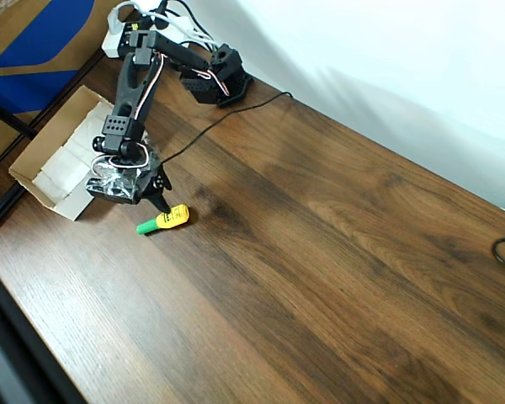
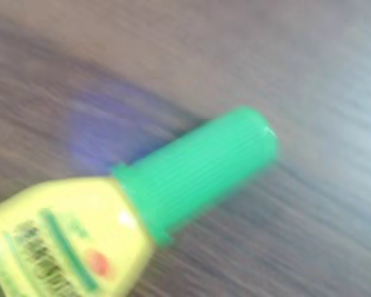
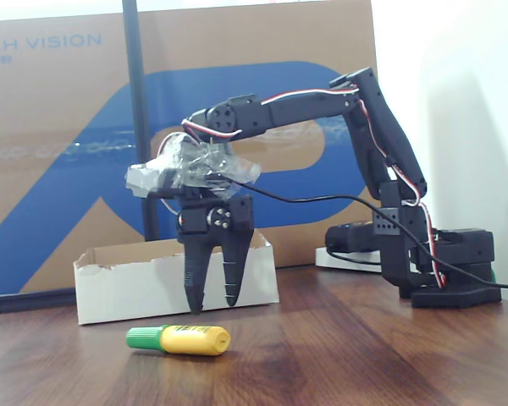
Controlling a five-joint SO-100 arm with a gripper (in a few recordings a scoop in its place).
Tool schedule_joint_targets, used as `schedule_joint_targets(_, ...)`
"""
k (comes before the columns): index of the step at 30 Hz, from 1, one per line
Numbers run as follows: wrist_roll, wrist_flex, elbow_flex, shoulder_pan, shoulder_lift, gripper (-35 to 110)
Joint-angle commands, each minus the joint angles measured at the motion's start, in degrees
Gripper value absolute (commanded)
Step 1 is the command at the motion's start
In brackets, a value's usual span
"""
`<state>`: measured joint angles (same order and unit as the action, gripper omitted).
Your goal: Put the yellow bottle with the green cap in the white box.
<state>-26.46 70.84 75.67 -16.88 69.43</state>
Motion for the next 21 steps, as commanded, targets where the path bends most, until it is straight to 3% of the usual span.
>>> schedule_joint_targets(1, -0.79, 1.14, -3.69, -0.26, 2.02, 25)
schedule_joint_targets(21, -1.23, 0.88, -9.58, 0.09, -7.65, 25)
